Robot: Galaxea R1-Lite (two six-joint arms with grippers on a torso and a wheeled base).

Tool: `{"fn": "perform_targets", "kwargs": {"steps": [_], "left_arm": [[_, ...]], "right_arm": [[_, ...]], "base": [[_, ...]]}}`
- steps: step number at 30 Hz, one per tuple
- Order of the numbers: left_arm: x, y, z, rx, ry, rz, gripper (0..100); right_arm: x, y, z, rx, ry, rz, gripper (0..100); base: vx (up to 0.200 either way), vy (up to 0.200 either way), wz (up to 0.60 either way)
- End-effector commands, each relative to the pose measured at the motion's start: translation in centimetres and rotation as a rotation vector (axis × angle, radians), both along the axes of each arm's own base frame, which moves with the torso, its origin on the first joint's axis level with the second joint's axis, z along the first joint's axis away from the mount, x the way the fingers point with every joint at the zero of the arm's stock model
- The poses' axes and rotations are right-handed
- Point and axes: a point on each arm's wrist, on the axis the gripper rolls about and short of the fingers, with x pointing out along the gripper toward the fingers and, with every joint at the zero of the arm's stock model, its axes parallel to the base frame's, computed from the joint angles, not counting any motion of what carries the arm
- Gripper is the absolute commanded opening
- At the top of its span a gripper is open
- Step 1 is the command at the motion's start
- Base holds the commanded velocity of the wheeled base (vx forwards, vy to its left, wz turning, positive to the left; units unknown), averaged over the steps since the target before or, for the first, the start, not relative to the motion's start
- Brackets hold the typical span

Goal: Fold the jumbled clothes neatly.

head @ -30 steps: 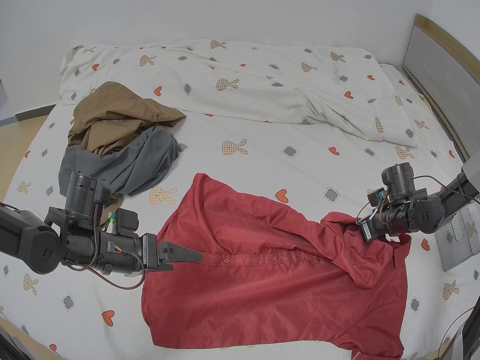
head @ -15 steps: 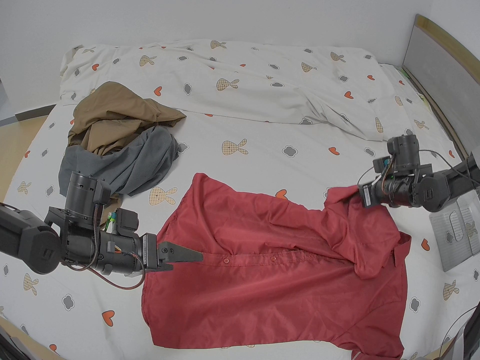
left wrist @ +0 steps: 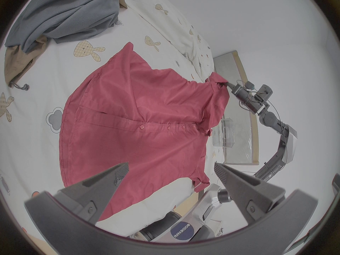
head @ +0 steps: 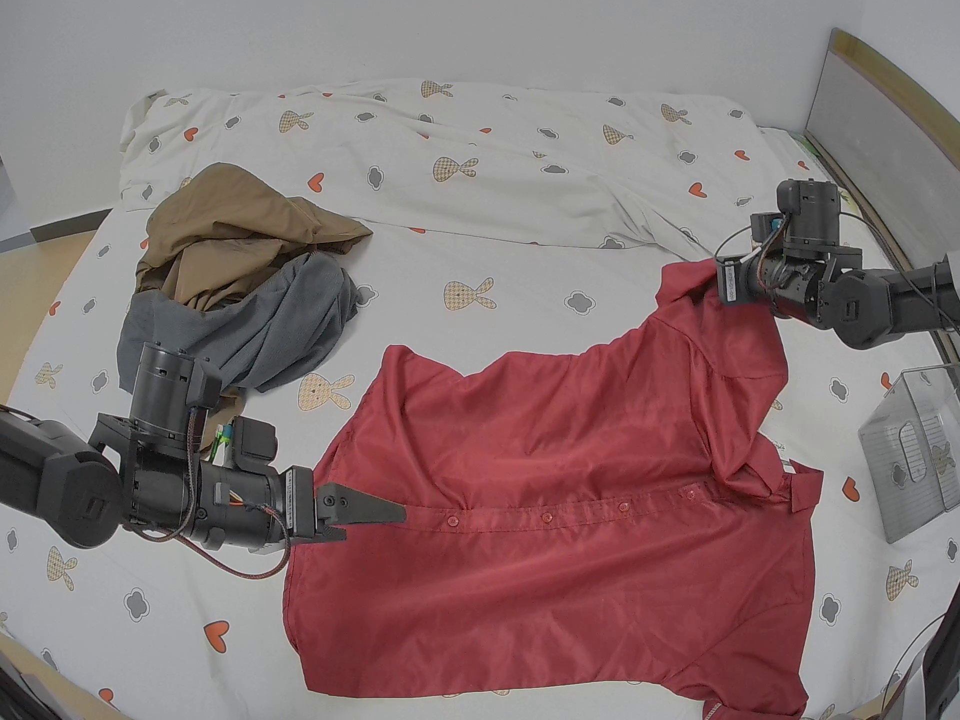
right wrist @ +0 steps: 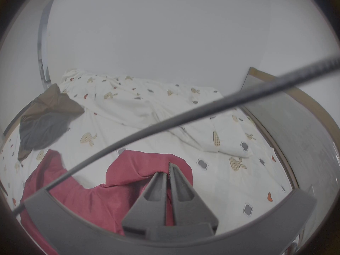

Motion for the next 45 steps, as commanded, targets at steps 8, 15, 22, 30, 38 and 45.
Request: {"fn": "perform_targets", "kwargs": {"steps": [8, 15, 22, 30, 38, 45], "left_arm": [[0.2, 0.0, -0.3, 0.0, 0.001, 0.001, 100], [0.4, -0.1, -0.6, 0.003, 0.009, 0.001, 100], [0.4, -0.1, -0.8, 0.006, 0.018, 0.001, 100], [0.3, -0.1, -0.9, 0.008, 0.021, -0.001, 100], [0.3, -0.1, -0.9, 0.007, 0.02, -0.001, 100], [0.3, -0.1, -0.8, 0.007, 0.019, -0.001, 100]], "right_arm": [[5.7, 0.9, -1.5, -0.039, -0.058, -0.077, 0], [7.1, 1.2, -1.7, -0.063, -0.086, -0.113, 0], [7.6, 1.4, -2.2, -0.064, -0.083, -0.104, 100], [7.3, 1.4, -2.0, -0.045, -0.038, -0.061, 100], [7.5, -0.7, -0.6, 0.063, 0.017, -0.067, 100], [5.9, -5.9, 0.2, 0.374, 0.224, -0.045, 100]], "base": [[0.0, 0.0, 0.0], [0.0, 0.0, 0.0], [0.0, 0.0, 0.0], [0.0, 0.0, 0.0], [0.0, 0.0, 0.0], [0.0, 0.0, 0.0]]}}
